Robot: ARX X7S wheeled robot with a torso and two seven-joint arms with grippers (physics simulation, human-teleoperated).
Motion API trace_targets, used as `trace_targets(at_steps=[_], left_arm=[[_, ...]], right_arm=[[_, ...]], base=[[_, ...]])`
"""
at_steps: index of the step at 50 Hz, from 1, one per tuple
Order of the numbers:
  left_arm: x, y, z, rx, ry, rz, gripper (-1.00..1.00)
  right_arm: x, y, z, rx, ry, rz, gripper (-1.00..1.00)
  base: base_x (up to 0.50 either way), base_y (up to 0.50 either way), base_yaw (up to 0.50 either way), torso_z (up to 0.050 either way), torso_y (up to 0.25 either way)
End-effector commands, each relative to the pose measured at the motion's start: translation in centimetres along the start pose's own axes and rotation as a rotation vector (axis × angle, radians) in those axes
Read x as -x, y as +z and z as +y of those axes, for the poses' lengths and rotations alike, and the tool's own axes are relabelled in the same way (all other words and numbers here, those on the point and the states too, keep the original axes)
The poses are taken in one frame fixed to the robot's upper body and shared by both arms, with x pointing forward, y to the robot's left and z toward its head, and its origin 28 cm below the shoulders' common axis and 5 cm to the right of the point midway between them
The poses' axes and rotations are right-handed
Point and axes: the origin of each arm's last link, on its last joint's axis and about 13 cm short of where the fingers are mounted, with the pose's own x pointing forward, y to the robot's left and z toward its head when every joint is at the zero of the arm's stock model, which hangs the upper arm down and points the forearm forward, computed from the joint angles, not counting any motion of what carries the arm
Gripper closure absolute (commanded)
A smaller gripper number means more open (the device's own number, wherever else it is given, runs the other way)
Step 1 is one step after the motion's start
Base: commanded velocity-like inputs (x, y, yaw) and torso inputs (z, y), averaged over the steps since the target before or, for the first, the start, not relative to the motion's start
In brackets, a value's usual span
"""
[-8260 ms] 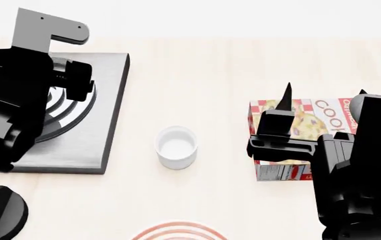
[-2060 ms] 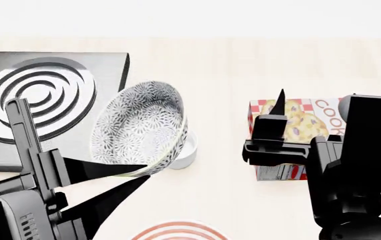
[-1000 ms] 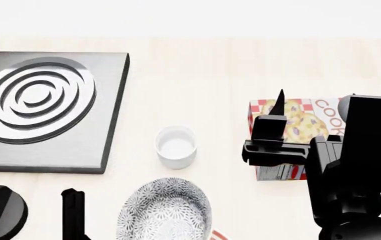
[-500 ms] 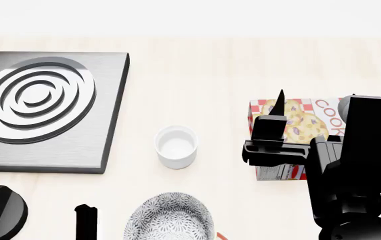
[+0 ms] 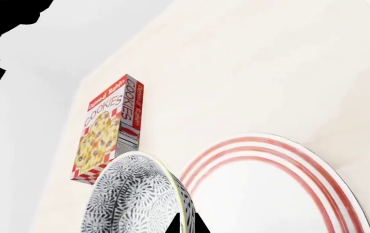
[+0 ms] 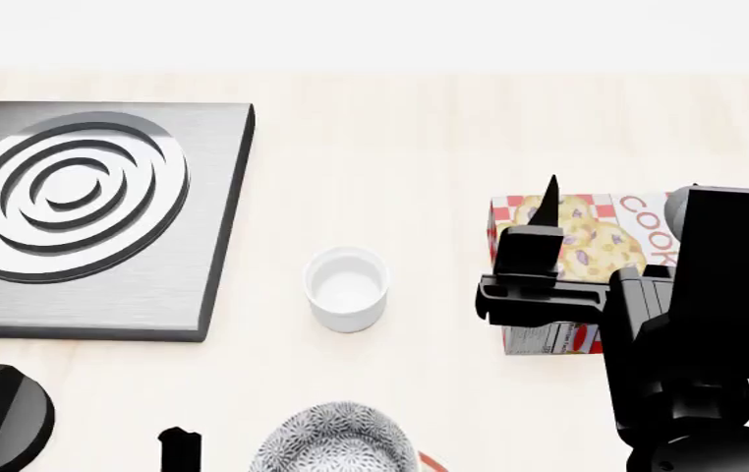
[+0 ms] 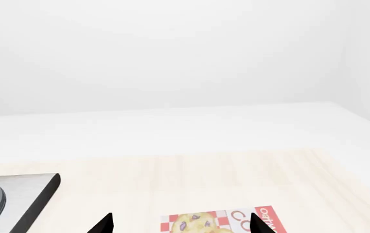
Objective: Pick the akita bowl on the stove and place it on the plate.
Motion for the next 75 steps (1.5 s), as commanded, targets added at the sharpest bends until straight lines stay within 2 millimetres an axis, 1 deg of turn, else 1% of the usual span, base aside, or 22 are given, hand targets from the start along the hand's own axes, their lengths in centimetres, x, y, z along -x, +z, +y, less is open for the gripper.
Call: trace_targets(at_steps=[1, 27, 36, 49, 58, 75], left_arm=[[-0.3, -0.1, -0.6, -0.005, 0.018, 0.001, 1.00], [-0.8, -1.1, -2.2, 0.023, -0.002, 0.028, 1.00], [-0.9, -1.0, -2.2, 0.037, 0.005, 0.027, 1.00], [-1.2, -1.5, -3.1, 0.055, -0.005, 0.040, 1.00], [-1.5, -1.7, -3.3, 0.064, -0.003, 0.041, 1.00], [-1.8, -2.1, -4.0, 0.084, -0.007, 0.051, 1.00]], right_arm=[[0.0, 0.0, 0.0, 0.000, 0.001, 0.001, -1.00], [-0.1, -0.1, 0.0, 0.000, 0.001, 0.001, -1.00], [-0.1, -0.1, 0.0, 0.000, 0.001, 0.001, -1.00], [0.0, 0.0, 0.0, -0.001, 0.001, 0.001, -1.00], [-0.1, -0.2, 0.0, -0.001, 0.002, 0.001, -1.00], [0.0, -0.1, 0.0, -0.001, 0.002, 0.001, -1.00]], base=[[0.00, 0.00, 0.00, 0.000, 0.000], [0.00, 0.00, 0.00, 0.001, 0.000], [0.00, 0.00, 0.00, 0.000, 0.001], [0.00, 0.00, 0.00, 0.000, 0.000], [0.00, 0.00, 0.00, 0.000, 0.000], [0.00, 0.00, 0.00, 0.000, 0.001]])
